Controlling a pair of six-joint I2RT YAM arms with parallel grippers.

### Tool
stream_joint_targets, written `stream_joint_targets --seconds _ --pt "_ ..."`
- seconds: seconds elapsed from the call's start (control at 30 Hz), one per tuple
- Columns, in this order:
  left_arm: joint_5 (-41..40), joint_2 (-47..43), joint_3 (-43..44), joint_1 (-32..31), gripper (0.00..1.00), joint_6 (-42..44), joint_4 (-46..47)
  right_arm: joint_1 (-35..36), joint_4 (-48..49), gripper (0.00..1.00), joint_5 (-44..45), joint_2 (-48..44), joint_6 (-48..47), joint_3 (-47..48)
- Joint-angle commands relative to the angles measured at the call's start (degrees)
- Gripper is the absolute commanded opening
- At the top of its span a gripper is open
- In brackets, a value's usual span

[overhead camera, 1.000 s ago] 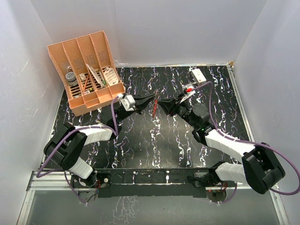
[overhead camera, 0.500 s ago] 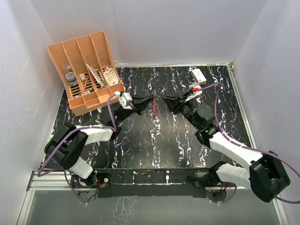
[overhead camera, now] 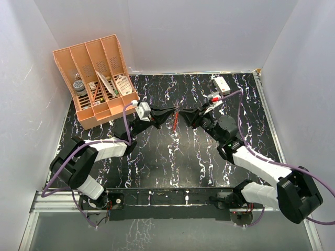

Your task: Put the keys on the keyring

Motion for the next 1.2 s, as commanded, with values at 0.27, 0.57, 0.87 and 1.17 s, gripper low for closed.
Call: stream_joint_targets --seconds 0.27,0.57,0.87,1.17 --pt "0.53 -0.03 0.91 -0.47 0.0 -1.04 6.93 0.31 3.69 0.25 -3.36 2.15 1.35 3.04" --pt "-4.73 -1.1 2.19 -0.47 0.0 -7.21 5.98 0.3 0.34 0.25 1.99 -0.86 0.34 2.86" --pt "-7.95 0.29 3.11 -0.44 0.0 -11.99 6.81 0.3 -2.23 0.25 3.87 -4.06 -0.64 2.72" --pt "-7.07 0.99 3.56 -0.31 0.0 -13.64 8.73 0.31 -2.24 0.25 4.19 -4.84 -0.95 2.35"
